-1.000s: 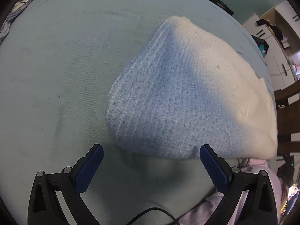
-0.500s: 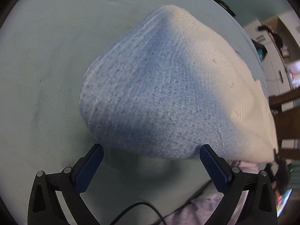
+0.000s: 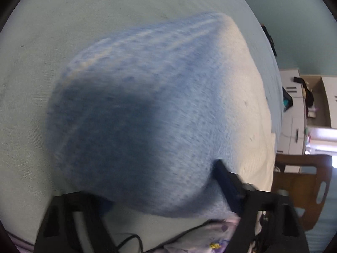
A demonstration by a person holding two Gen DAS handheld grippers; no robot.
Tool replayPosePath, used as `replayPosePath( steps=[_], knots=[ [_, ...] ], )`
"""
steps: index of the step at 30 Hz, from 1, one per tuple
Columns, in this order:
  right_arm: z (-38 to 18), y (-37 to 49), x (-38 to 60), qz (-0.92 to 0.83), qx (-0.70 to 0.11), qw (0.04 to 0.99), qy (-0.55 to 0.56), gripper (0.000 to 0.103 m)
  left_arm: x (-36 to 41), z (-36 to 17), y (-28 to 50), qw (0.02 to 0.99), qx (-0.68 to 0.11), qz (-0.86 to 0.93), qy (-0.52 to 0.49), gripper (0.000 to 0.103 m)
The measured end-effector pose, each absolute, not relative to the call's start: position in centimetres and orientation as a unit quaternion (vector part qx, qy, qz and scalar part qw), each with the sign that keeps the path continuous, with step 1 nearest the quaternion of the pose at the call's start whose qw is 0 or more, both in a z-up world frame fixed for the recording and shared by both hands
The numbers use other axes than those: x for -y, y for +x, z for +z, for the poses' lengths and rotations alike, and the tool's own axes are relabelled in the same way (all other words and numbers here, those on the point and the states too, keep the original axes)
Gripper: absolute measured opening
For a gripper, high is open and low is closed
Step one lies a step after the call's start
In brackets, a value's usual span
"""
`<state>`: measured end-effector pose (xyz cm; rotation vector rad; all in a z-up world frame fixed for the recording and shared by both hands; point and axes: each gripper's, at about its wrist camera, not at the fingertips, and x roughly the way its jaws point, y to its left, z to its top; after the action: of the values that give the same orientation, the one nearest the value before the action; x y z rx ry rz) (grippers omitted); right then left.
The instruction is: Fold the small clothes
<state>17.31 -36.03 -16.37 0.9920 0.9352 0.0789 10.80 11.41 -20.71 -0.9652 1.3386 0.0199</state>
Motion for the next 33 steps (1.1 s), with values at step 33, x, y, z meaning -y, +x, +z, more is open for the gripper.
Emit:
replayPosePath(
  steps=[33],
  knots=[
    [-7.0, 24.2, 38.7, 0.065, -0.548, 0.604, 0.575, 0.026, -13.6, -7.3, 13.5, 0.634, -0.541, -0.069, -0.548, 0.03]
  ],
)
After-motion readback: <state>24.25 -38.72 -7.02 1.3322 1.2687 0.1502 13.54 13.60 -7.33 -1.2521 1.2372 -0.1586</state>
